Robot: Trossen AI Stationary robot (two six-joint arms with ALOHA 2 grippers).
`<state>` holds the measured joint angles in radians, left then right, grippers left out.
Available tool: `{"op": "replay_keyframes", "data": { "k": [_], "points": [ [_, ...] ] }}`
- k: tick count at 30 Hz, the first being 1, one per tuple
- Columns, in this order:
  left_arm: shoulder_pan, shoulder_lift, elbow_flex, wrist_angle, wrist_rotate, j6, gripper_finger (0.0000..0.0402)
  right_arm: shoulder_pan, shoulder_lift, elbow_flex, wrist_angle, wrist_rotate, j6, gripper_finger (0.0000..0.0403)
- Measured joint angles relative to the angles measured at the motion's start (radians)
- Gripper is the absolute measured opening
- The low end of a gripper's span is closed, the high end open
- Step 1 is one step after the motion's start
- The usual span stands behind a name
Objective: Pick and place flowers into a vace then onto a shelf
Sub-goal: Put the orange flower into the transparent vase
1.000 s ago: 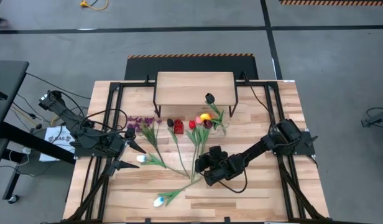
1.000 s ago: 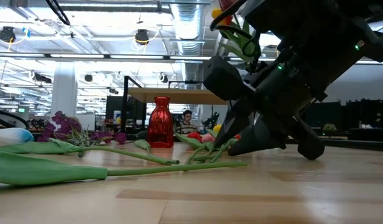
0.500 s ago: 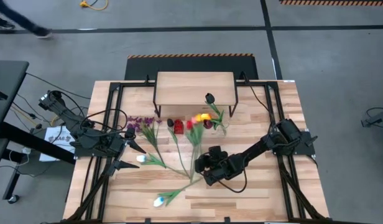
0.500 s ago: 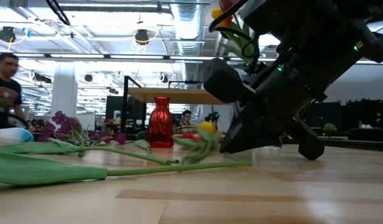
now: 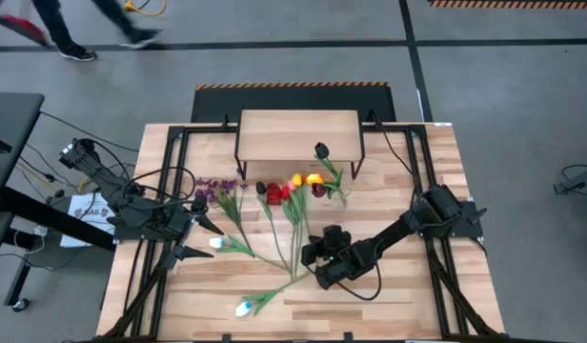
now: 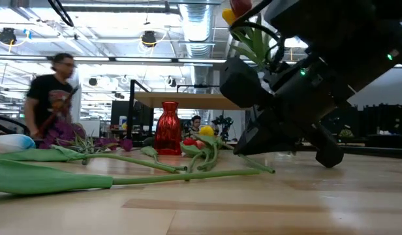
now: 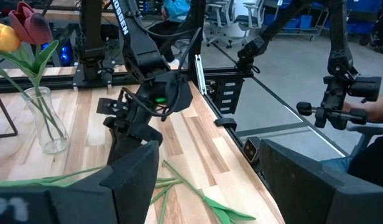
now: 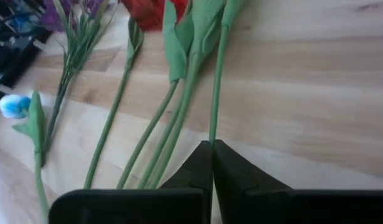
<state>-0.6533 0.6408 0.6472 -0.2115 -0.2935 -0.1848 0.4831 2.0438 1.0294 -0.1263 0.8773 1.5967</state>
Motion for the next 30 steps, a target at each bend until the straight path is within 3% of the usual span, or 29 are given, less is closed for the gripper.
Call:
{"op": "replay_keyframes", "data": {
  "k": [12,22,30],
  "points": [
    [0.000,0.000,0.000,0.000,0.000,-0.012,0.0267,0.021,-0.010,0.020,-0.007,0.123,-0.037,0.0000],
    [0.000,0.000,0.000,0.000,0.000,-0.011,0.0267,0.055,-0.013,0.123,-0.004,0.143,-0.271,0.0000],
    [0.000,0.000,0.000,0.000,-0.001,0.002,0.0267,0.088,-0.014,0.188,-0.005,0.229,-0.414,0.0000]
  ]
}}
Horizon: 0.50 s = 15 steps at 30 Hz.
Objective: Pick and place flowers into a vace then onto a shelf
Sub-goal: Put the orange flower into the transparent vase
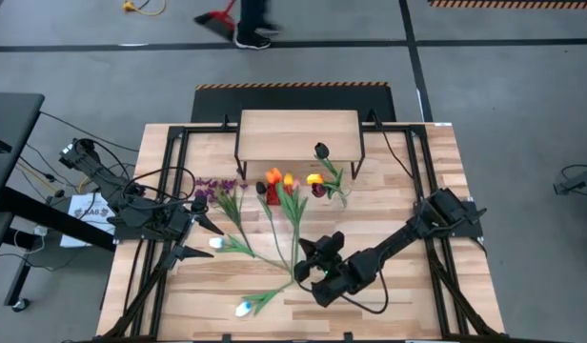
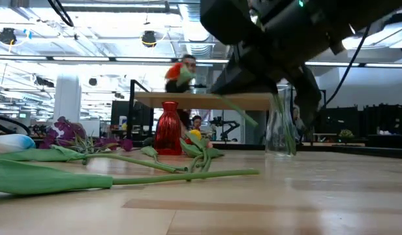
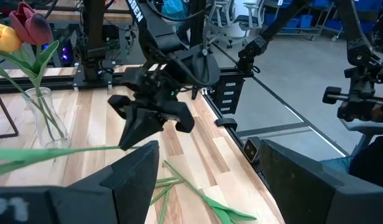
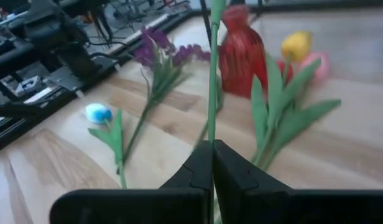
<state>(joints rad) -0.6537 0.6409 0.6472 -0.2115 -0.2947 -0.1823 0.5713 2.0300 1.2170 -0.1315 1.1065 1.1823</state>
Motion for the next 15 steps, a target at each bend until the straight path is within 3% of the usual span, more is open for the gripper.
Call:
{"op": "replay_keyframes", "data": {
  "k": [7,15],
  "points": [
    [0.000,0.000,0.000,0.001,-0.008,0.018,0.0267,0.000,0.000,0.088,0.005,0.018,-0.231,0.0000],
    [0.001,0.000,0.000,0.072,-0.147,0.008,0.0267,-0.013,-0.002,0.216,0.010,0.025,-0.542,0.0000]
  ]
}}
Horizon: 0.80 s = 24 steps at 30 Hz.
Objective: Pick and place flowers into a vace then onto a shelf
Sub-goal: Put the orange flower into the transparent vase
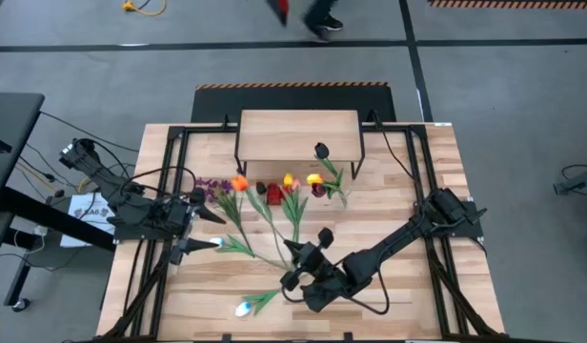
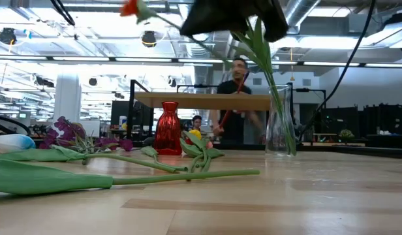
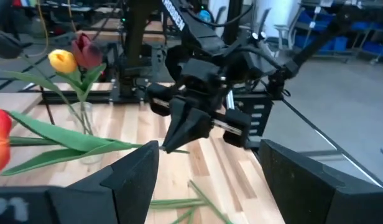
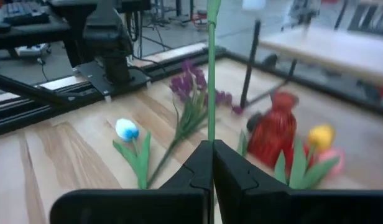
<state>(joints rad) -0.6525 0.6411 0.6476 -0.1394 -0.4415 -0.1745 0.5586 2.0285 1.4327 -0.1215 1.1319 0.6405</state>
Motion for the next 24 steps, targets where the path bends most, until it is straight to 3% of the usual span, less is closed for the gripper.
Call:
{"op": "replay_keyframes", "data": {
  "k": [4,9,16,24],
  "points": [
    [0.000,0.001,0.000,0.018,-0.017,-0.003,0.0267,-0.016,0.000,0.026,0.083,0.047,-0.151,0.0000],
    [0.000,0.001,0.000,0.028,-0.087,-0.011,0.0267,-0.037,0.000,0.026,0.315,0.044,-0.397,0.0000],
    [0.010,0.041,0.000,0.139,-0.186,0.006,0.0267,-0.063,0.000,0.026,0.682,-0.083,-0.764,0.0000],
    [0.037,0.108,0.000,0.338,-0.185,0.093,0.0267,-0.085,0.000,0.026,0.747,-0.185,-0.824,0.0000]
  ]
}}
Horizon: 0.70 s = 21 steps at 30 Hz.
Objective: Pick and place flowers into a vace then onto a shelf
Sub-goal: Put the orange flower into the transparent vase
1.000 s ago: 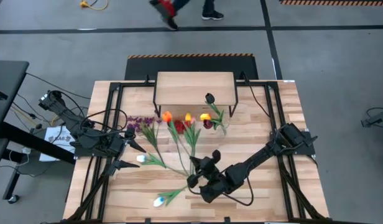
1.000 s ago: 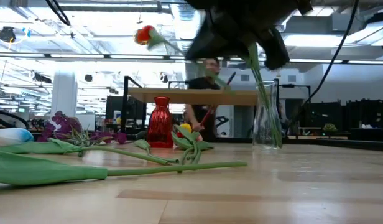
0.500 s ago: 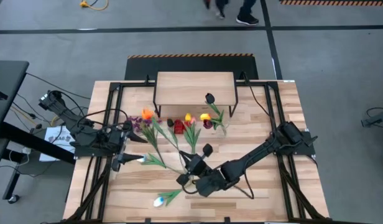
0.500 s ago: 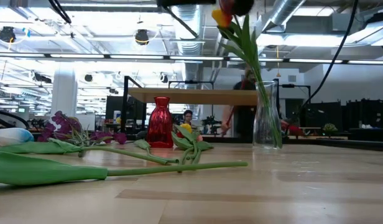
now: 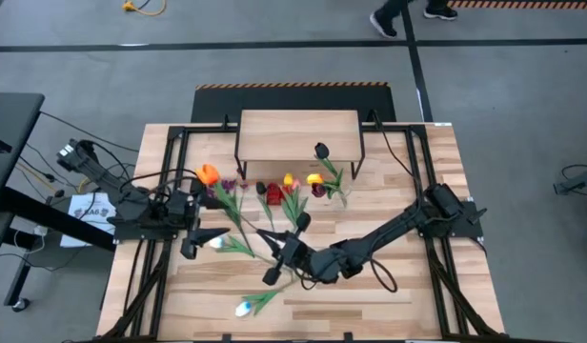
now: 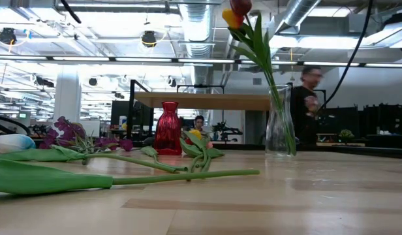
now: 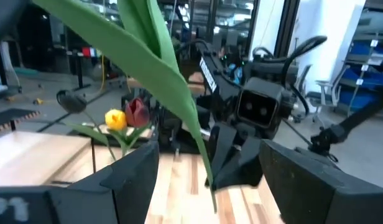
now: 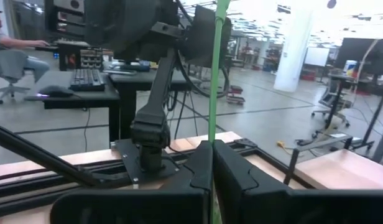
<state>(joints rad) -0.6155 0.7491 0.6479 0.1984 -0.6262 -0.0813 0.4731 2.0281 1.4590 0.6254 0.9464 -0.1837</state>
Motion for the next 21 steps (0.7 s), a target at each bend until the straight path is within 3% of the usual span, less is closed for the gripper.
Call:
{"op": "replay_keyframes", "data": {
  "k": [12,21],
  "points": [
    [0.040,0.088,0.000,0.192,0.056,0.089,0.0267,0.000,0.000,0.000,-0.001,-0.006,0.001,0.0000],
    [0.040,0.087,0.000,0.233,0.063,0.122,0.0260,0.000,0.000,0.000,-0.012,-0.006,0.000,0.0000]
  ]
}}
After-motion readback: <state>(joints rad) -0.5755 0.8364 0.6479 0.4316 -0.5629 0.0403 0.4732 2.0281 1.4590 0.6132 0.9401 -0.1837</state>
